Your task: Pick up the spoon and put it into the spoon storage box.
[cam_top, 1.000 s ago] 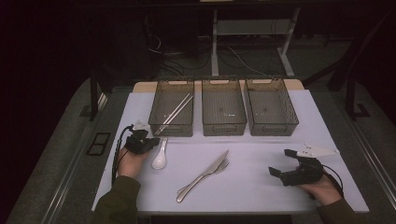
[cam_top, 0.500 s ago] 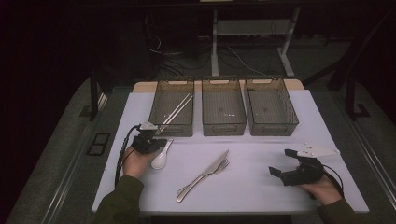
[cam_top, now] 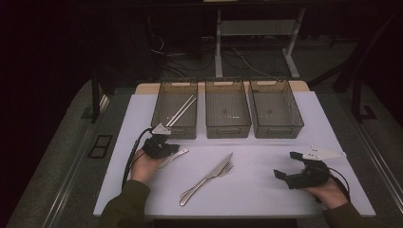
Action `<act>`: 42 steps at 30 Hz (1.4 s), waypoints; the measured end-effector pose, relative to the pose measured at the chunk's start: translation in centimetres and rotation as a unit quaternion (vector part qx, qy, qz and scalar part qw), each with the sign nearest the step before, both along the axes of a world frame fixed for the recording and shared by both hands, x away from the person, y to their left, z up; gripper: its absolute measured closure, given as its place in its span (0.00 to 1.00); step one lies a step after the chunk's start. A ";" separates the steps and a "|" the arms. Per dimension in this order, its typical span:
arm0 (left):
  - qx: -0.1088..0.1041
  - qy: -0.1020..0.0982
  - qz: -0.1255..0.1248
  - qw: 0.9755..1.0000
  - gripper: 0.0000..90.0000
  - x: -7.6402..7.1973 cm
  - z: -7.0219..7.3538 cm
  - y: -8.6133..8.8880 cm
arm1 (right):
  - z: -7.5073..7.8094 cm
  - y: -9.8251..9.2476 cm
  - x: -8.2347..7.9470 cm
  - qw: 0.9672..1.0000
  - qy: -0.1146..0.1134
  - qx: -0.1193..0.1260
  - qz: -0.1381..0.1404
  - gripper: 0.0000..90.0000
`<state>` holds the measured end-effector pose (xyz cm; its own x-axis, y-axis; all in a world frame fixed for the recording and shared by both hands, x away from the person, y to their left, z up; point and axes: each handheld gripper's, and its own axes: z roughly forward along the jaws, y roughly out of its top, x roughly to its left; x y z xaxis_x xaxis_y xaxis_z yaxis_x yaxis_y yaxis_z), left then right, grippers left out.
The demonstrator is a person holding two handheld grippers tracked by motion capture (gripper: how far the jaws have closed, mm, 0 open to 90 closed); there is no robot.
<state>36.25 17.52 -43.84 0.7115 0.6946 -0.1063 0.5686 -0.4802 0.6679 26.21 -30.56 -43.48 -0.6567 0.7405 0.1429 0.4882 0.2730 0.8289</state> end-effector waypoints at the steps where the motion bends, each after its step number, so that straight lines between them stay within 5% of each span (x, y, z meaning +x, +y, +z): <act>1: -0.002 -0.001 0.001 1.000 0.99 0.0 0.1 0.1 | 0.0 0.0 0.0 1.000 0.000 0.000 0.000 0.02; 13: -0.041 -0.018 -0.020 0.999 0.71 -1.8 2.0 2.5 | 0.0 -0.1 0.0 1.000 0.000 0.000 0.000 0.02; 21: -0.050 -0.007 -0.050 0.997 0.57 -2.5 1.8 3.4 | 0.0 -0.1 0.0 1.000 0.000 0.000 0.001 0.02; 42: -0.016 0.032 -0.064 0.997 0.65 -1.4 -0.2 3.2 | 0.0 -0.1 0.0 1.000 0.000 0.000 0.001 0.02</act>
